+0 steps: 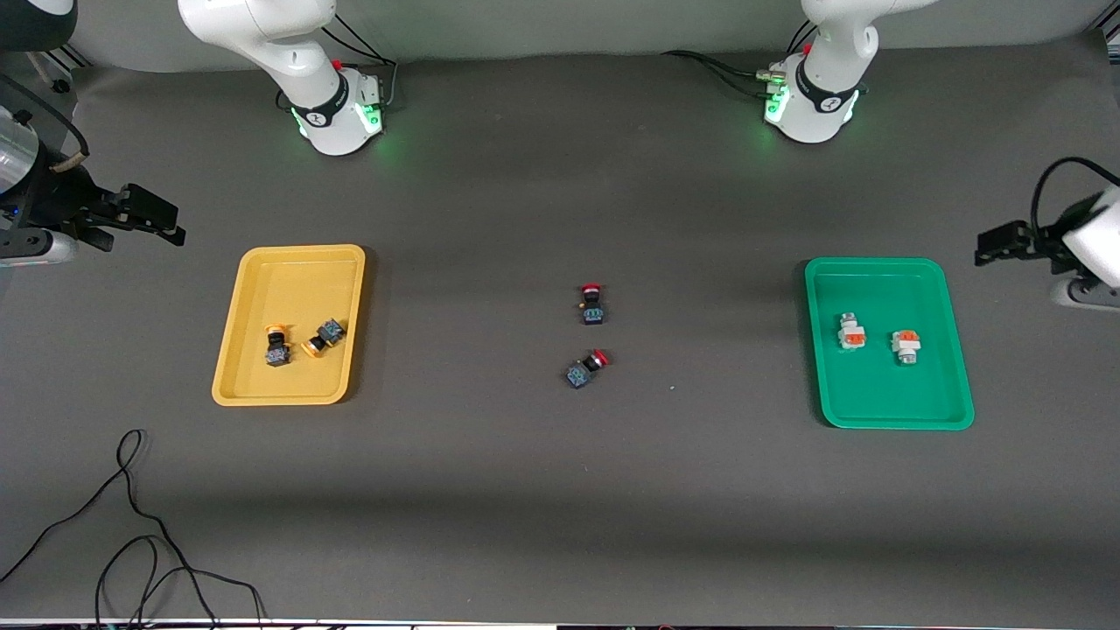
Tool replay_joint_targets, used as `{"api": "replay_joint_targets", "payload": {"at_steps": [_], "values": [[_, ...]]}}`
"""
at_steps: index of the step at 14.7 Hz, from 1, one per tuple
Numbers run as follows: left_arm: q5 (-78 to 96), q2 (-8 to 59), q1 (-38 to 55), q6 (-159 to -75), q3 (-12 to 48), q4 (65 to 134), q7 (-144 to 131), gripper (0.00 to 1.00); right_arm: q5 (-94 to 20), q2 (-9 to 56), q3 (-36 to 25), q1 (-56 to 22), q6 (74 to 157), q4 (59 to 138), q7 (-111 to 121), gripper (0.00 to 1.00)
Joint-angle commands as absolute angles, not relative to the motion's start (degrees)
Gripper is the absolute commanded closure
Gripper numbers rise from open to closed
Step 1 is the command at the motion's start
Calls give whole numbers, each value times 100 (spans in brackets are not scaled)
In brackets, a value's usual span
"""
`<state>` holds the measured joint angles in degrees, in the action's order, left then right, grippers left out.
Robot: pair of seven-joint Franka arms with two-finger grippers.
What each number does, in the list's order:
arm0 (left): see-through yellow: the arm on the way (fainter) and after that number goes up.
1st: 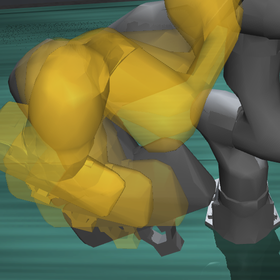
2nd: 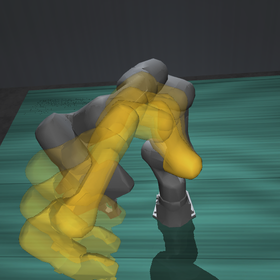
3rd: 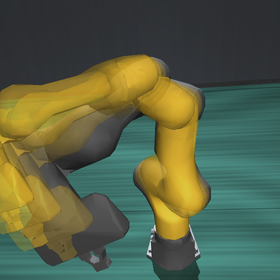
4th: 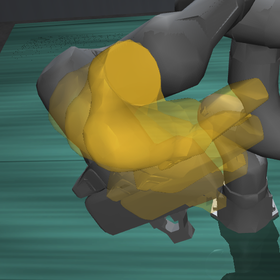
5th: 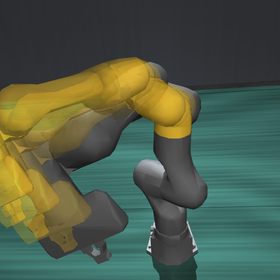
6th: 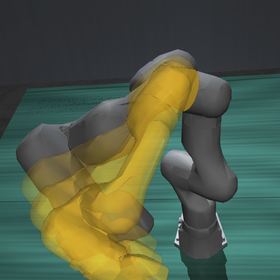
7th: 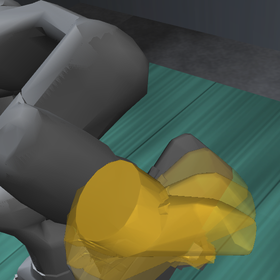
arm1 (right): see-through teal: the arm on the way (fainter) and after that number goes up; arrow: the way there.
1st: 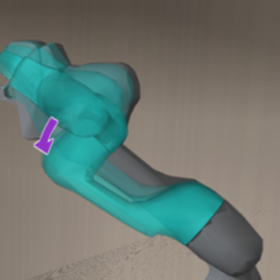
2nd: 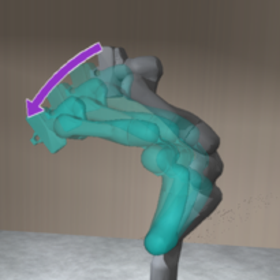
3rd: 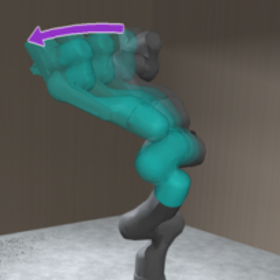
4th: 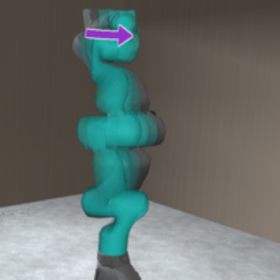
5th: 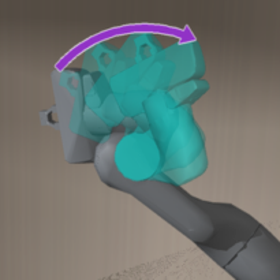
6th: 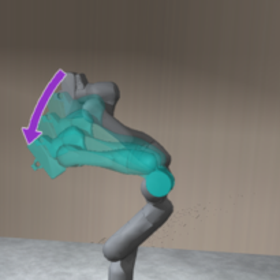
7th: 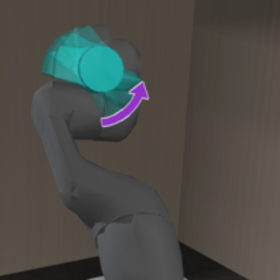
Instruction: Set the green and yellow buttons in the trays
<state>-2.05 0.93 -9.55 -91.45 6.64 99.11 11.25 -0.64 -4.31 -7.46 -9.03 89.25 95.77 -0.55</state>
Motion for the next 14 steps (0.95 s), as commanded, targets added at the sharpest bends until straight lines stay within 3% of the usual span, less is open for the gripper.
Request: {"api": "replay_joint_targets", "payload": {"at_steps": [1,14], "values": [[-132,9,-161,-8659,186,9573,678,0,-176,-466,-817,-905,8895,9501,-88,0],[26,35,79,-8446,123,9343,413,0,-158,-519,-826,-905,8640,9422,-176,0]]}}
